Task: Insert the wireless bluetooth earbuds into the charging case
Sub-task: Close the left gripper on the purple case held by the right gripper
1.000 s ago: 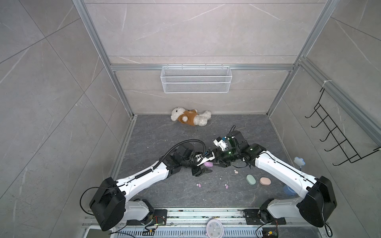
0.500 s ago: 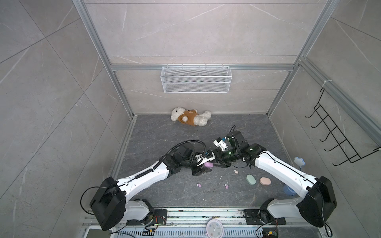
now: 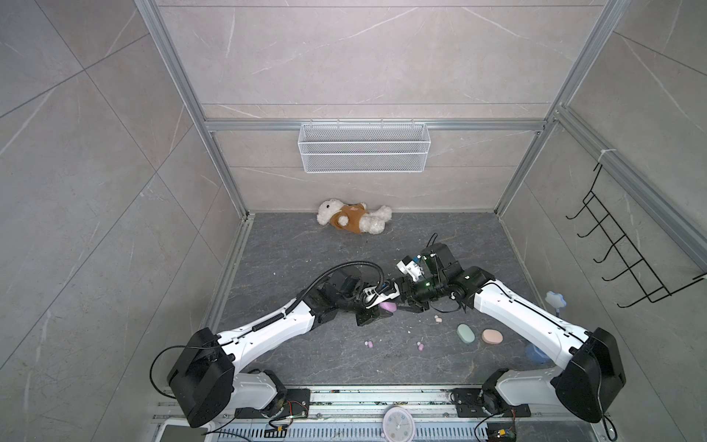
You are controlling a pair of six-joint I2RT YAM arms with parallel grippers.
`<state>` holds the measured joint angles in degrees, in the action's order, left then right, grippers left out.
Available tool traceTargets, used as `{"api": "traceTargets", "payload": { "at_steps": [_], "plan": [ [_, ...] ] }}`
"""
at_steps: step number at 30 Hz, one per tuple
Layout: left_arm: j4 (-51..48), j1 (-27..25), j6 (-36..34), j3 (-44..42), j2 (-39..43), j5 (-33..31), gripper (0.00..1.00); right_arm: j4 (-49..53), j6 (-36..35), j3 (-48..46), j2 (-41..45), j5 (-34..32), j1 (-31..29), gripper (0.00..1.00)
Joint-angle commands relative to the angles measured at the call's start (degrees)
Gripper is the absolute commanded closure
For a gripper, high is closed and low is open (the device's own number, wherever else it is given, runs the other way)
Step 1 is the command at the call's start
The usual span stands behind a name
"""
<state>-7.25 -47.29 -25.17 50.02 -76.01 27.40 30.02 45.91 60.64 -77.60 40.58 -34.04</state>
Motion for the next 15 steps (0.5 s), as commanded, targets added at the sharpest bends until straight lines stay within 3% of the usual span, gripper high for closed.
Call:
{"api": "traceTargets", "payload": {
  "at_steps": [1,5,15],
  "plan": [
    [-0.5,-1.1,-1.1,2.0,-0.5,2.2,0.57,-2.0,0.5,1.3,1.3,0.1,0.5,0.43],
    [-0.5,-1.1,-0.7,2.3,-0.5,2.2,0.59,-2.0,0.4,1.2,1.4,0.3,0.5,0.43],
    [-0.4,-1.1,0.0,2.3,0.2,2.6,0.65,-1.3,0.4,1.0,1.9,-0.3,0.7,0.3]
  ]
}}
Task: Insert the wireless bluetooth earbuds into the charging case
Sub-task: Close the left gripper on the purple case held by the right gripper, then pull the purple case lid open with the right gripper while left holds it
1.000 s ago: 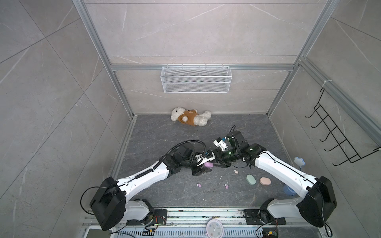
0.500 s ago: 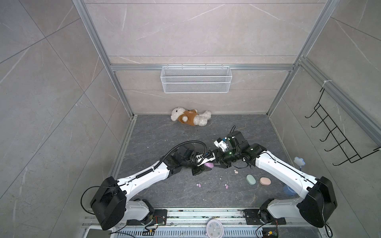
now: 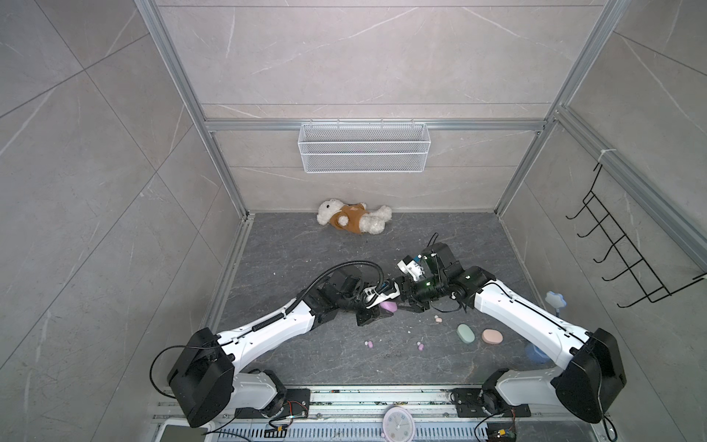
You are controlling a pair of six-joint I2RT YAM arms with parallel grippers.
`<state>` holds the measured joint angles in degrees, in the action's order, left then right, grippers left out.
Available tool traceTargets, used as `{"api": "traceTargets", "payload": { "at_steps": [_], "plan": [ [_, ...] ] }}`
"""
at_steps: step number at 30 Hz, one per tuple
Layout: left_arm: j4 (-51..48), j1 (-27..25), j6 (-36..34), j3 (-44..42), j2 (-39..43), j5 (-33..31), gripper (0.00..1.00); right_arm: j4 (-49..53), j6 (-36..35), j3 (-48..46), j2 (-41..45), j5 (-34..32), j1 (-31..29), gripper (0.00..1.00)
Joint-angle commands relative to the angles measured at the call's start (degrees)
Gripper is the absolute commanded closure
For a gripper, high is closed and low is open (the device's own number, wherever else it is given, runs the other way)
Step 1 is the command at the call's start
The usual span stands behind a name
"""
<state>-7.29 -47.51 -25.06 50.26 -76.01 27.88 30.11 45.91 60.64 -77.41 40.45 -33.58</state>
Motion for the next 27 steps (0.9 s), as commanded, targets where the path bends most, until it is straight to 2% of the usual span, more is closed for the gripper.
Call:
{"api": "traceTargets", "payload": {
  "at_steps": [1,10,15,18,24,27],
  "plan": [
    [-0.4,-0.9,-0.1,2.1,0.2,2.1,0.65,-1.4,0.5,0.9,1.9,-0.2,0.4,0.29],
    [0.2,-0.8,2.4,1.2,1.0,2.1,0.66,-0.4,1.0,-0.5,5.4,0.1,3.4,0.17],
    [2.8,-0.7,6.0,-0.3,2.4,3.6,0.67,3.2,-0.8,-1.5,8.1,-0.5,6.5,0.15],
    [6.4,-0.6,10.2,-1.1,3.2,7.6,0.67,8.5,-6.2,-2.0,11.0,-4.7,9.3,0.14],
    [13.8,-0.4,18.2,0.3,1.3,18.3,0.65,16.9,-23.8,0.2,18.4,-13.7,10.1,0.13],
    [15.4,-0.4,19.6,1.9,0.0,21.7,0.65,17.3,-28.8,0.7,22.2,-13.0,9.8,0.13]
  ]
}}
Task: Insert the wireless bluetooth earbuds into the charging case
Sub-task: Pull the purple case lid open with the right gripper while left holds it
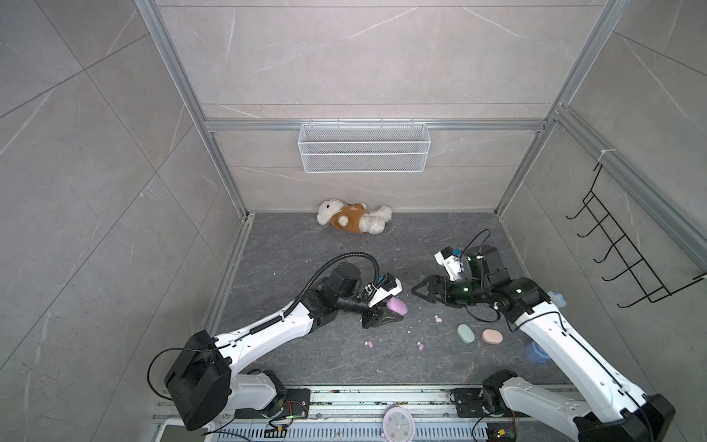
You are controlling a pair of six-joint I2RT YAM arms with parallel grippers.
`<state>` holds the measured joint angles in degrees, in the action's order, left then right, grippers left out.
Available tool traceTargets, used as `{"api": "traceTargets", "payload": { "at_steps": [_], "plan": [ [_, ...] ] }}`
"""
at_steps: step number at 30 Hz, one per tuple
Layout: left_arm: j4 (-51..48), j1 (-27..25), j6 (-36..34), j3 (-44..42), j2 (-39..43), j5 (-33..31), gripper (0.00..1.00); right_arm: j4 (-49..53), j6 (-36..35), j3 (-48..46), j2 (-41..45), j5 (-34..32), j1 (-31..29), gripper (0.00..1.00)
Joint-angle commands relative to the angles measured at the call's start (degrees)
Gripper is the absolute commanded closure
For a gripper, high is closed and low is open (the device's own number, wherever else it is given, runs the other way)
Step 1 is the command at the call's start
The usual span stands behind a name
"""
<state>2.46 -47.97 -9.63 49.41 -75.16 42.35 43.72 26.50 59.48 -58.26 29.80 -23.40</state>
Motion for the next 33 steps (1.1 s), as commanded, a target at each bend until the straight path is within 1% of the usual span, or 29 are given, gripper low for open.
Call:
{"api": "traceTargets", "payload": {
  "at_steps": [1,4,6,10,12,18,22,28,33],
  "plan": [
    [5.6,0.0,4.3,3.3,-1.2,8.1,0.65,3.7,-10.8,2.2,3.8,-2.1,-0.8,0.14],
    [5.7,0.2,4.8,4.9,-2.2,10.9,0.65,4.2,-14.4,3.8,5.8,-2.9,-3.9,0.14],
    [5.7,0.3,5.5,5.7,-2.8,12.7,0.65,4.5,-16.5,5.4,6.1,-3.7,-7.1,0.15],
    [6.2,0.3,6.4,6.3,-3.1,14.1,0.65,6.9,-19.7,8.4,3.8,-8.0,-14.5,0.15],
    [6.2,0.3,6.4,6.3,-2.9,14.2,0.65,8.3,-20.4,9.4,2.4,-10.5,-16.7,0.16],
    [5.9,0.3,6.2,6.2,-1.9,13.9,0.65,8.8,-20.7,10.2,0.2,-13.8,-18.8,0.18],
    [5.4,0.3,5.8,6.3,-1.4,13.9,0.66,8.7,-20.0,9.7,0.1,-16.3,-18.9,0.18],
    [4.3,0.3,4.9,6.1,-0.8,14.1,0.66,7.9,-17.5,9.3,1.1,-19.7,-18.8,0.19],
    [3.9,0.2,4.6,5.6,-0.2,14.1,0.66,7.7,-15.6,10.2,1.7,-24.0,-18.9,0.19]
  ]
}}
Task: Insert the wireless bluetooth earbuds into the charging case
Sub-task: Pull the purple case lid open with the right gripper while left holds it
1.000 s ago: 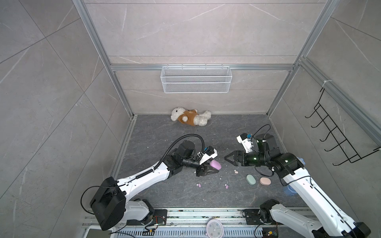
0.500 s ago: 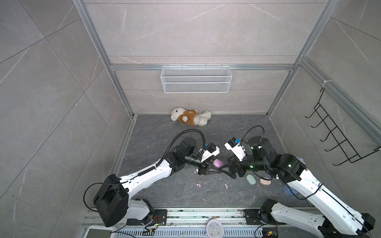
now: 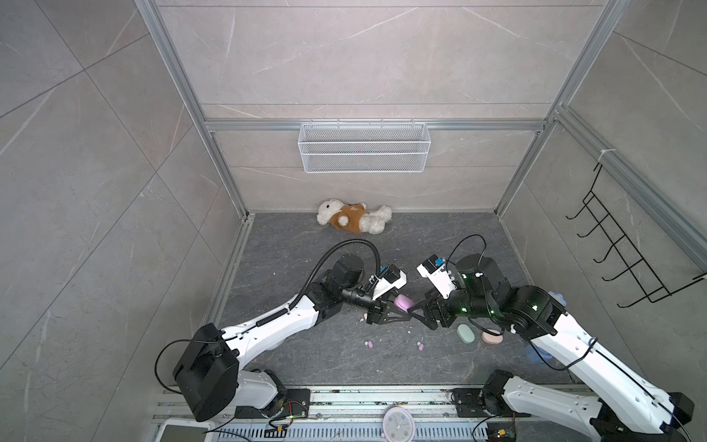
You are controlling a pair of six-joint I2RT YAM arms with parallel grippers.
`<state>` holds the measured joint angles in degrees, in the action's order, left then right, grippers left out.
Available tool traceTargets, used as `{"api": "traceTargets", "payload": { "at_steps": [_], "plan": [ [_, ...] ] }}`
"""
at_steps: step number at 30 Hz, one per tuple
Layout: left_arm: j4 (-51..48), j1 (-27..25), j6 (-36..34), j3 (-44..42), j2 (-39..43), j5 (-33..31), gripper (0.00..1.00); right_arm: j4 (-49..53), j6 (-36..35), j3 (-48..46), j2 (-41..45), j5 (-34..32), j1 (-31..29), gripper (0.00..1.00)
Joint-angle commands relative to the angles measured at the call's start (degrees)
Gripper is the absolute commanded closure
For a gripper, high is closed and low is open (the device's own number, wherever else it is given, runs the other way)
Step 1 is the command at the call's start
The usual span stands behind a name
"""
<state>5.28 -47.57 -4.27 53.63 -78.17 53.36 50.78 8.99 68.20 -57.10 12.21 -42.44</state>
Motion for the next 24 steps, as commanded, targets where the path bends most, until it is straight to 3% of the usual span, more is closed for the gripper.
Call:
{"api": "traceTargets", "payload": {
  "at_steps": [1,11,24],
  "plan": [
    [1.0,-0.2,-0.8,1.3,2.9,3.1,0.66,0.8,2.2,1.8,0.4,-7.3,0.2,0.19],
    [1.0,-0.2,-0.4,0.4,4.5,2.7,0.67,1.1,4.9,3.2,-0.6,-11.8,0.6,0.18],
    [5.4,0.3,4.3,-4.7,7.5,-4.4,0.68,3.6,8.1,6.3,-0.4,-3.7,0.6,0.1]
  ]
}}
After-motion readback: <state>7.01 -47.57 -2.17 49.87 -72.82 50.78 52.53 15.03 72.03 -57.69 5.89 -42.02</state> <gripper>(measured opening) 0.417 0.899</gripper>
